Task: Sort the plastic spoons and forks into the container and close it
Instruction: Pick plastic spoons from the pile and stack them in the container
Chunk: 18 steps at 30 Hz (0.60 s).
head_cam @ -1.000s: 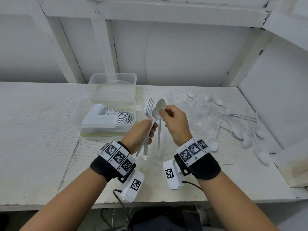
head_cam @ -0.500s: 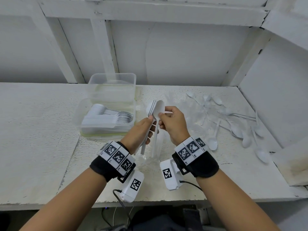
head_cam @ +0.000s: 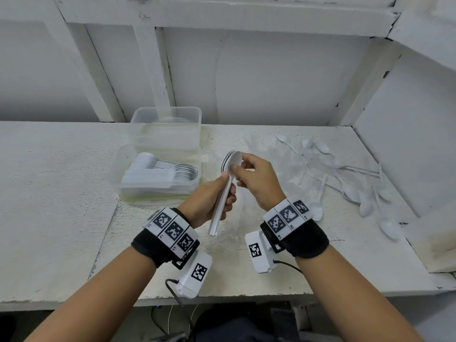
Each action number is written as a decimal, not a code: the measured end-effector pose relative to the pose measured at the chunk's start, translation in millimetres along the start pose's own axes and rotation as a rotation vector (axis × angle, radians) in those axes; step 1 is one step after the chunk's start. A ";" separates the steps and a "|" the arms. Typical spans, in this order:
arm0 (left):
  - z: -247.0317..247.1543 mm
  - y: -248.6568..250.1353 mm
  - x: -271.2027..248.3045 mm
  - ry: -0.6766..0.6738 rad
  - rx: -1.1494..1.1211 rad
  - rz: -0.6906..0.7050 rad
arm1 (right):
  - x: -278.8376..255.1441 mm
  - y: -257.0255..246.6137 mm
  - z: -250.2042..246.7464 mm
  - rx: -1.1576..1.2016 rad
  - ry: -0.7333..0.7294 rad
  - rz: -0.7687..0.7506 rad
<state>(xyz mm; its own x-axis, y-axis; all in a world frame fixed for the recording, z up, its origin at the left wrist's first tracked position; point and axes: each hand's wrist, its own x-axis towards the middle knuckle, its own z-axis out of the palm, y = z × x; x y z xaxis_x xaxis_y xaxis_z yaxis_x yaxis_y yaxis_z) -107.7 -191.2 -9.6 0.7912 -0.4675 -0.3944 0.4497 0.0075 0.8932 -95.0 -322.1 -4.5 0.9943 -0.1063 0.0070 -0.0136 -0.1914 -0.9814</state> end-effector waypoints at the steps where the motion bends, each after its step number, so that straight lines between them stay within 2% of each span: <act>1: -0.3 0.7 -0.3 -0.007 0.019 -0.009 | 0.1 -0.2 -0.6 0.004 -0.007 -0.003; 4: -2.4 3.7 -1.1 -0.048 0.045 -0.017 | 2.2 -1.9 -3.5 0.002 -0.051 0.015; 7: -5.9 7.7 -2.1 -0.085 0.073 -0.073 | 3.0 -6.2 -8.8 0.003 -0.159 0.045; 11: -11.1 7.6 -5.9 -0.112 0.204 -0.107 | 4.8 -13.5 -16.5 -0.070 -0.269 0.002; 15: -20.5 6.5 -10.8 -0.047 0.499 -0.015 | 7.5 -17.8 -22.8 -0.128 -0.281 -0.020; 18: -36.5 8.7 -13.5 0.012 0.795 0.058 | 8.3 -16.8 -26.6 -0.150 -0.186 -0.059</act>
<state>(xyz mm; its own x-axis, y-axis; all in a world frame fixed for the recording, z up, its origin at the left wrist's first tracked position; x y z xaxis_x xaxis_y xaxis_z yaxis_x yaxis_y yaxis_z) -99.4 -152.5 -4.4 0.8107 -0.4760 -0.3408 -0.0192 -0.6034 0.7972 -89.3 -345.7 17.1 0.9961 0.0876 0.0142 0.0430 -0.3362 -0.9408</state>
